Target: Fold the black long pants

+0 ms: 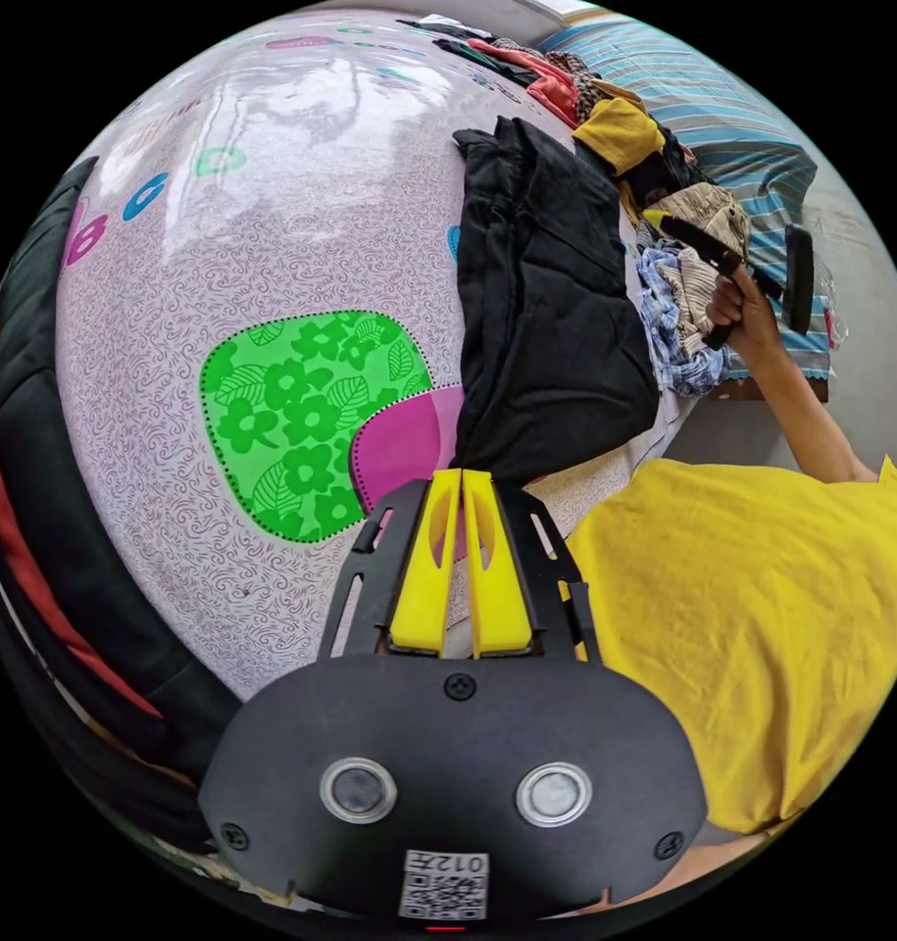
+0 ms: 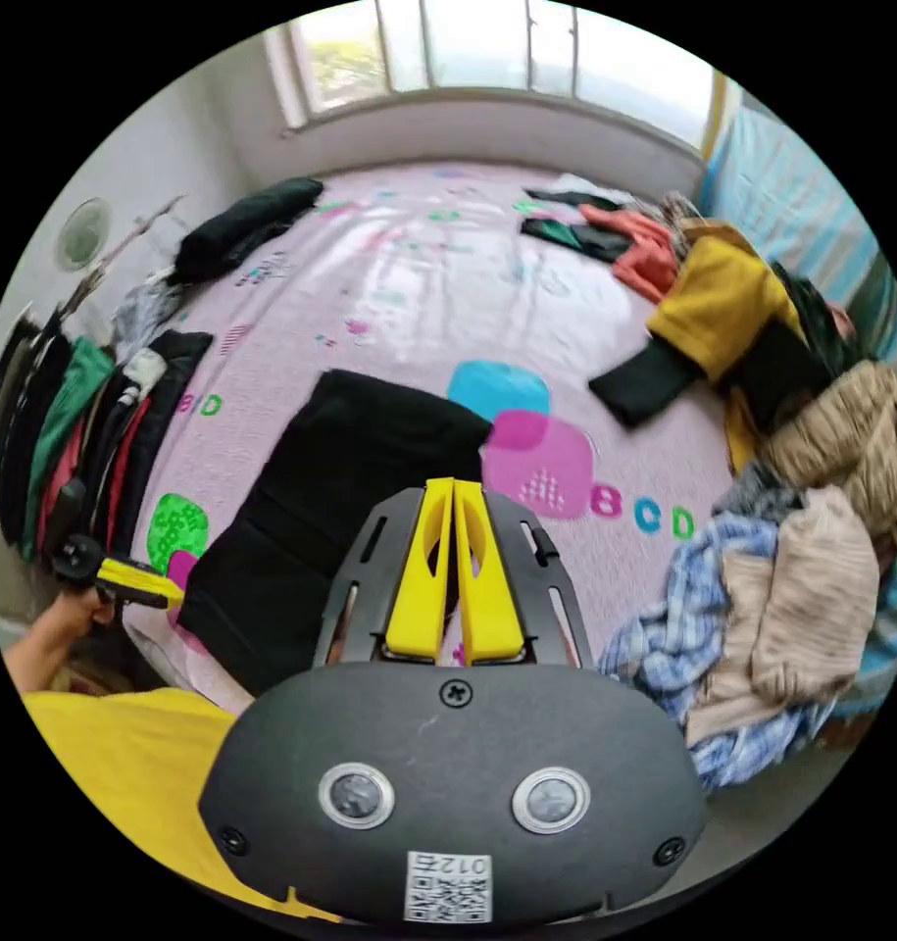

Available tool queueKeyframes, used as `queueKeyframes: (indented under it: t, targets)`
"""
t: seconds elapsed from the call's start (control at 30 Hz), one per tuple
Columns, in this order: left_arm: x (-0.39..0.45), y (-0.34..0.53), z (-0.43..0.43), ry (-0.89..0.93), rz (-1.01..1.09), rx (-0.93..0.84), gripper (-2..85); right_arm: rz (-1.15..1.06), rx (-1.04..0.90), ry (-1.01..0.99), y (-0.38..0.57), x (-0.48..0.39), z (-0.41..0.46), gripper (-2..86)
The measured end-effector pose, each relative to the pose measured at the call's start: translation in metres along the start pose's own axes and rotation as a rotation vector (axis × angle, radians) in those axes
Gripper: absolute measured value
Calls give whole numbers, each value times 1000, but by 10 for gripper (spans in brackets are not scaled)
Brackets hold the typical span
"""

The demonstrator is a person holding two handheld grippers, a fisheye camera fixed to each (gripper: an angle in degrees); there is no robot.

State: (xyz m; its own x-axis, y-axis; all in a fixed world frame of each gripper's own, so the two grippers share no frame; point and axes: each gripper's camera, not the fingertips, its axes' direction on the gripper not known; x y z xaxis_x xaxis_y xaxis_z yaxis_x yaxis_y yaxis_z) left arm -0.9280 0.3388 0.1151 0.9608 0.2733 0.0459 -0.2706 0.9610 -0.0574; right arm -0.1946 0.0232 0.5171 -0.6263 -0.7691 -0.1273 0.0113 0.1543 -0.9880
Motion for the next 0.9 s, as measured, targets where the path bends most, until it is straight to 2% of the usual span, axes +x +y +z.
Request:
queueKeyframes:
  t: [0.1,0.23,0.3,0.43,0.6,0.73,0.9]
  targets:
    - [-1,-3,0,2,19,-27,6,-133,-53,-187,-35,-23,27,0]
    - [-6,-6,0,21,31,-55,5,-178,-219,-149,-77,-32,93,-1]
    - [-9,-3,-2,19,27,-41,5,-75,-253,-170,-88,-12,112,-1]
    - [-26,6,-3,81,-45,11,4,356,-259,-427,-79,52,133,-1]
    - [-33,11,-8,103,-53,9,4,374,-195,-540,-54,76,111,3]
    - [-31,17,-22,99,-36,16,4,295,-66,-434,-9,102,46,15]
    - [-36,47,-53,110,-133,175,5,295,-157,-352,65,132,24,69]
